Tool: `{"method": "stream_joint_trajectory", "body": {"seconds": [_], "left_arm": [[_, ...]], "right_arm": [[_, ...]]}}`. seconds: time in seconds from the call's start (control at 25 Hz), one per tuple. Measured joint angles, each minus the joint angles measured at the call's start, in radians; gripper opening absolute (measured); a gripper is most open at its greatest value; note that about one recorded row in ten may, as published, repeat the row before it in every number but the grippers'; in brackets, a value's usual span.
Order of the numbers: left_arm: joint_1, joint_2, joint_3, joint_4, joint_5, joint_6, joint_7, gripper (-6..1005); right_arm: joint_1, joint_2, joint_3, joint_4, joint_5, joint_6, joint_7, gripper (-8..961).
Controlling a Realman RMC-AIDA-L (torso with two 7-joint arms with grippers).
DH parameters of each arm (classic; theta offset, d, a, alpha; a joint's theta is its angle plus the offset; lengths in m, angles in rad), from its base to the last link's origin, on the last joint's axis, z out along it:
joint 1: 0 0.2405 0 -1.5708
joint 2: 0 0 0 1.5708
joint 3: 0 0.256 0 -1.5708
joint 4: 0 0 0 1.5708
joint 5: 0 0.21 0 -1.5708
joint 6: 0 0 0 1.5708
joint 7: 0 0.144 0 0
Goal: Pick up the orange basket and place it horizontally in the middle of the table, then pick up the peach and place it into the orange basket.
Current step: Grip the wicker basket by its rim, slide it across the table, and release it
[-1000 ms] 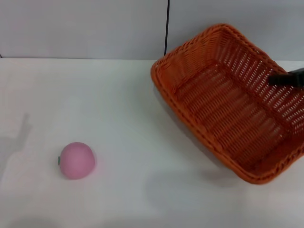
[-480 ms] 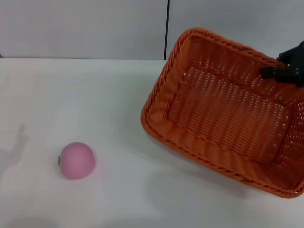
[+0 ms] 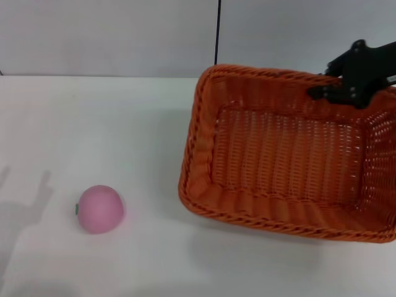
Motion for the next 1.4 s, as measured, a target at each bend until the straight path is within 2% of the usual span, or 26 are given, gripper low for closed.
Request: {"method": "stream_joint_trajectory", "body": {"seconds": [0.16, 0.32, 0.44, 0.56, 0.68, 0.76, 0.92, 1.12, 1.16, 1.28, 1.32, 1.36, 1.4], "left_arm": [[0.010, 0.000, 0.001, -0.014, 0.000, 0.004, 0.000, 818], [0.011, 0.000, 0.001, -0.015, 0.000, 0.006, 0.001, 818], [0.007, 0.001, 0.001, -0.015, 0.000, 0.010, 0.001, 818], [0.004, 0.002, 0.001, -0.012, -0.003, 0.014, 0.001, 818], [0.002, 0.002, 0.001, -0.011, -0.004, 0.015, 0.001, 819], [-0.002, 0.003, 0.000, -0.008, -0.005, 0.017, 0.001, 819], [-0.007, 0.003, 0.000, -0.005, -0.005, 0.019, 0.001, 819], [-0.012, 0.005, -0.002, -0.003, -0.006, 0.024, 0.001, 819], [-0.018, 0.008, 0.004, 0.006, 0.004, 0.026, -0.008, 819], [-0.026, 0.013, 0.015, 0.030, 0.022, 0.024, -0.036, 819], [-0.038, 0.016, 0.027, 0.062, 0.043, 0.017, -0.072, 819], [-0.071, 0.022, 0.057, 0.145, 0.083, -0.008, -0.156, 819], [-0.071, 0.022, 0.057, 0.145, 0.083, -0.008, -0.156, 819]], "right_arm": [[0.024, 0.032, -0.031, 0.031, 0.000, 0.061, -0.032, 153], [0.034, 0.044, -0.068, 0.048, -0.002, 0.094, -0.038, 153], [0.030, 0.062, -0.135, 0.037, -0.010, 0.148, -0.038, 153], [0.025, 0.068, -0.165, 0.020, -0.011, 0.161, -0.037, 153], [0.020, 0.074, -0.172, 0.005, -0.011, 0.172, -0.037, 152], [-0.001, 0.089, -0.177, -0.034, -0.009, 0.196, -0.041, 152], [-0.014, 0.103, -0.179, -0.068, -0.006, 0.209, -0.046, 274], [-0.028, 0.107, -0.179, -0.077, 0.032, 0.213, -0.049, 461], [-0.052, 0.111, -0.180, -0.097, 0.071, 0.209, -0.050, 500], [-0.091, 0.114, -0.181, -0.128, 0.140, 0.204, -0.050, 534], [-0.121, 0.115, -0.181, -0.149, 0.193, 0.200, -0.050, 545], [-0.175, 0.115, -0.179, -0.178, 0.297, 0.186, -0.048, 557], [-0.175, 0.115, -0.179, -0.178, 0.297, 0.186, -0.048, 568]]}}
